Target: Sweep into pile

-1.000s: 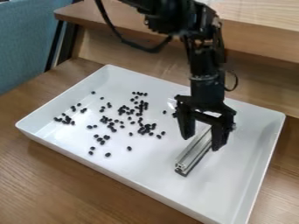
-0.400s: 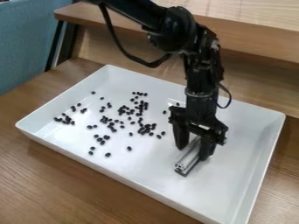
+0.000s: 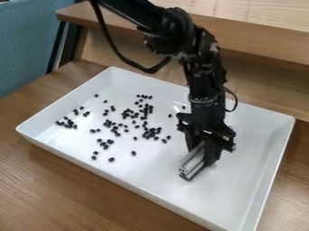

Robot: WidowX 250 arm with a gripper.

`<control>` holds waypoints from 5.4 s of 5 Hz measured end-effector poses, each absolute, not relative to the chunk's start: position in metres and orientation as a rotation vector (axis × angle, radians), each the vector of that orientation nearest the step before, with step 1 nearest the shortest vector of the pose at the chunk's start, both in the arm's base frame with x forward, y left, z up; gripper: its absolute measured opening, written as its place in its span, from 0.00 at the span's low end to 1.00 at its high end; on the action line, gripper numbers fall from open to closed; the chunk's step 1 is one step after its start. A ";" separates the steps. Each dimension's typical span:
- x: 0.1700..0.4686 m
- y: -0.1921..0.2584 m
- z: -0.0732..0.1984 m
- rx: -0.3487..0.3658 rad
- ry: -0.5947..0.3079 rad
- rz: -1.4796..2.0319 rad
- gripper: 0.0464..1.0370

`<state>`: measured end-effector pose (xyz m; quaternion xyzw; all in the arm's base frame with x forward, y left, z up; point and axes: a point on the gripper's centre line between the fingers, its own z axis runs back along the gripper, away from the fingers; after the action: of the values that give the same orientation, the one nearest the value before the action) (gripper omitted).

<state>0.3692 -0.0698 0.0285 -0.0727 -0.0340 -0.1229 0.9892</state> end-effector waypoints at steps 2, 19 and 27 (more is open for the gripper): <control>0.365 -0.033 0.027 -0.034 -0.045 -0.323 0.36; 0.361 0.179 0.024 0.002 -0.038 0.048 0.36; 0.375 0.145 0.098 -0.043 -0.100 -0.089 0.96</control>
<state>0.3746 0.1452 0.0983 -0.0213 -0.0498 -0.0445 0.9975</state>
